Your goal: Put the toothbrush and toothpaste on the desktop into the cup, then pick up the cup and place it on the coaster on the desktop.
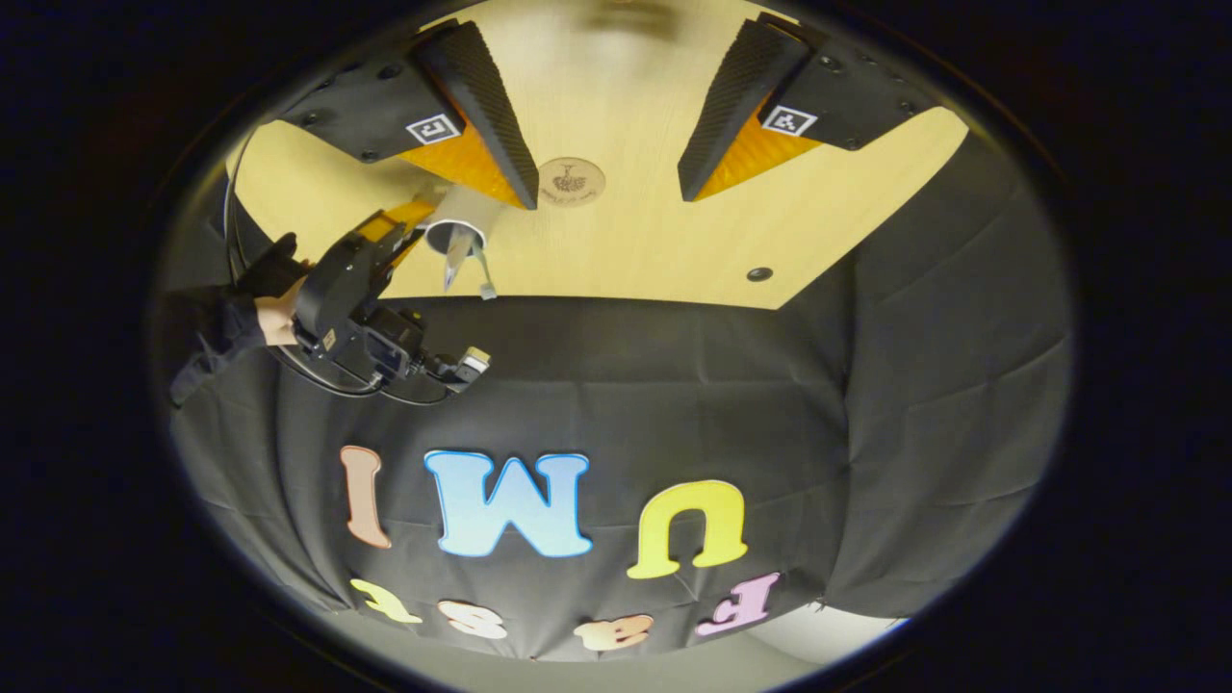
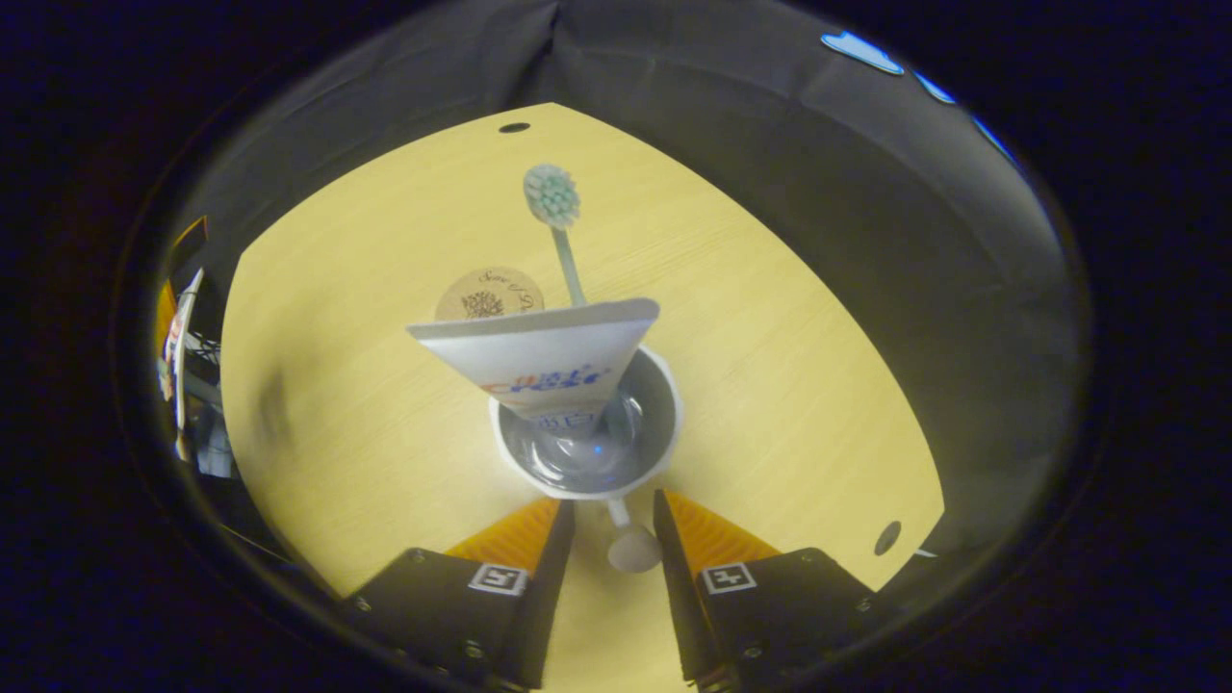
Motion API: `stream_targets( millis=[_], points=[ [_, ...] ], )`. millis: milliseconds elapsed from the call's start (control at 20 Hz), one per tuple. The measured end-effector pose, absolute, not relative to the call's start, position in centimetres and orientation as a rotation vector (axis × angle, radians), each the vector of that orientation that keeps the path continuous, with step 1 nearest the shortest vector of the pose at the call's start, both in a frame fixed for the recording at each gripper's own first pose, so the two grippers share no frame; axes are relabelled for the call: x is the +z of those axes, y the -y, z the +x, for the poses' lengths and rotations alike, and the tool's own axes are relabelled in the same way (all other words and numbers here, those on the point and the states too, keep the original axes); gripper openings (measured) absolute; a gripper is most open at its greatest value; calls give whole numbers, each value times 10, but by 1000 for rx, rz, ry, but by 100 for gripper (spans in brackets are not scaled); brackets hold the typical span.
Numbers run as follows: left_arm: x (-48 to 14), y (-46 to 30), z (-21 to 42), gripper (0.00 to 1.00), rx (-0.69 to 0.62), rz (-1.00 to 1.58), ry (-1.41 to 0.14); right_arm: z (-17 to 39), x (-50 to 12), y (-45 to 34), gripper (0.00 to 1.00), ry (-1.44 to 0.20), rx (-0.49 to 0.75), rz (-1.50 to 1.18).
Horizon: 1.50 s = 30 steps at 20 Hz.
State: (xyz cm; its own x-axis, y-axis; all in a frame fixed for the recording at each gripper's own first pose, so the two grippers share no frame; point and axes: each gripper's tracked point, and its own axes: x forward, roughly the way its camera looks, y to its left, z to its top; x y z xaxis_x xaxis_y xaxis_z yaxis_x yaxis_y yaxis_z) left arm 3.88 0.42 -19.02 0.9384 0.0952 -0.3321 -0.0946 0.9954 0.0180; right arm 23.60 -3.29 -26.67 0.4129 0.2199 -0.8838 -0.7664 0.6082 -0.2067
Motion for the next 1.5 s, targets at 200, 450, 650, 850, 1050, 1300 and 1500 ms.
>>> stream_targets(
  millis=[200,450,650,850,1050,1300,1500],
  points=[
    [-194,-13,39,98,117,-13,-353,230,-262,35,23,-993,695,-598],
    [-195,-17,38,98,126,-20,-356,228,-265,33,12,-993,705,-594],
    [-194,-15,37,98,126,-19,-353,222,-261,30,12,-996,706,-572],
    [-192,-16,36,98,126,-20,-347,218,-264,28,12,-998,708,-562],
    [-193,-18,35,98,128,-24,-346,213,-263,24,12,-996,708,-551],
    [-192,-22,34,97,129,-21,-344,209,-258,16,12,-984,708,-520],
    [-193,-26,32,100,129,-23,-344,209,-253,11,12,-965,698,-484]
  ],
)
